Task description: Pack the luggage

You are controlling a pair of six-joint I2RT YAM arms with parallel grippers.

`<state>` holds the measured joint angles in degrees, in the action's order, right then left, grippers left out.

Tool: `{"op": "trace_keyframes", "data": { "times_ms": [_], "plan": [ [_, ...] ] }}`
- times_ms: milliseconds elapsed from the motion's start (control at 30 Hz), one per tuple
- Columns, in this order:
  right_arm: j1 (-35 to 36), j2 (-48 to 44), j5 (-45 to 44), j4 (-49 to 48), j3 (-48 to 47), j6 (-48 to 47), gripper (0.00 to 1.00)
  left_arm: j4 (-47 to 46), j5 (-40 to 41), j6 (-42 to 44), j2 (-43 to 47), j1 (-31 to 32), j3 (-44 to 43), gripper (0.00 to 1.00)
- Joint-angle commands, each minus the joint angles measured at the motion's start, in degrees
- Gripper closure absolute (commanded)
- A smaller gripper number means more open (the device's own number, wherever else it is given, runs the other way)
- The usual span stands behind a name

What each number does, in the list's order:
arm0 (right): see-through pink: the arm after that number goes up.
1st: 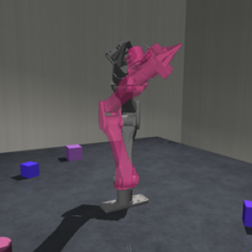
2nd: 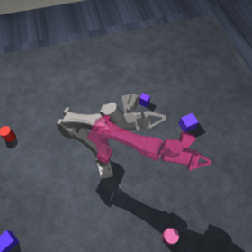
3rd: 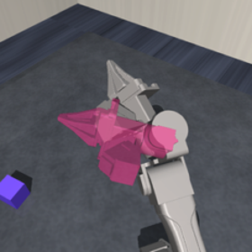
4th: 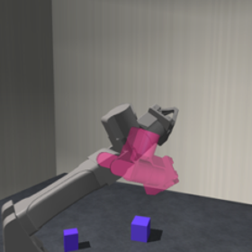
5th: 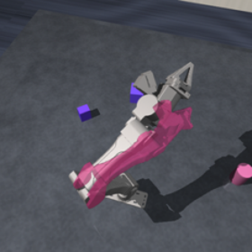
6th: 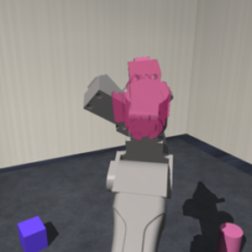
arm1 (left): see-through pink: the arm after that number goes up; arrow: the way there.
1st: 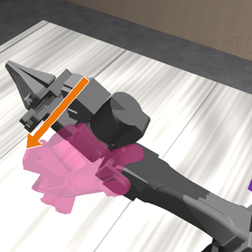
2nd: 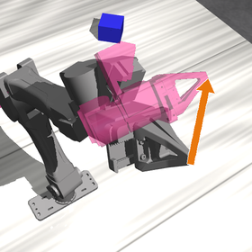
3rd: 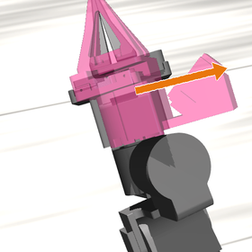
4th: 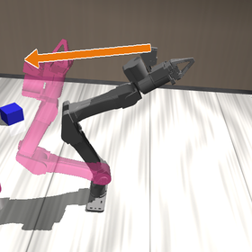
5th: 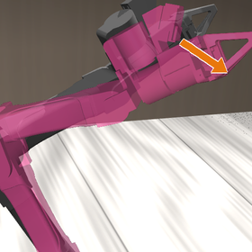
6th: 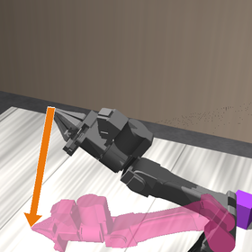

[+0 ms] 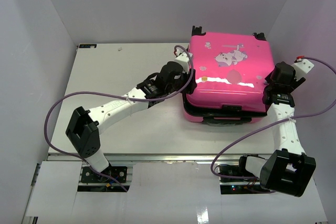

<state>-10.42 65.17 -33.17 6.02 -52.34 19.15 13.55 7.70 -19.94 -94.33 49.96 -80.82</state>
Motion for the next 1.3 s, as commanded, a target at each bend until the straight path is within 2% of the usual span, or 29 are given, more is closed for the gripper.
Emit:
{"op": "trace_keyframes", "data": {
  "times_ms": [0,100,300,500,633,900,933,1067,1133,1267],
  "plan": [
    [1.0,0.4,6.9,11.8,2.4,-2.6,0.34,4.5,2.0,-2.3,-3.5,-3.9,-6.3,0.38],
    [1.1,-0.3,7.2,11.8,2.4,-2.6,0.34,6.2,3.4,-3.7,-6.8,-4.8,-7.5,0.39],
    [1.1,0.1,7.3,11.8,2.1,-2.7,0.34,4.8,4.0,-5.4,-6.9,-7.1,-4.9,0.40],
    [1.1,1.0,6.4,11.9,2.1,-2.4,0.34,2.8,-0.7,-5.1,-10.0,-9.3,-5.7,0.41],
    [1.0,1.1,5.8,11.9,2.2,-2.4,0.34,0.9,-6.6,-4.4,-14.2,-9.3,-7.7,0.42],
    [1.1,0.7,6.4,11.8,2.5,-2.5,0.34,-0.7,-10.0,-5.8,-19.0,-9.3,-7.4,0.46],
    [1.0,0.7,6.9,11.8,2.6,-2.5,0.34,-0.7,-10.0,-5.9,-19.5,-9.3,-7.5,0.48],
    [1.1,0.8,8.4,11.7,3.1,-2.5,0.34,0.2,-8.3,-4.8,-19.6,-11.0,-6.7,0.98],
    [1.0,0.6,10.2,11.6,3.4,-2.5,0.34,0.9,-5.6,-4.5,-18.3,-14.0,-4.9,1.00],
    [1.2,-2.4,16.7,11.1,4.2,-1.9,0.35,0.4,-5.6,-4.7,-15.6,-21.9,-1.6,1.00]
  ]
}}
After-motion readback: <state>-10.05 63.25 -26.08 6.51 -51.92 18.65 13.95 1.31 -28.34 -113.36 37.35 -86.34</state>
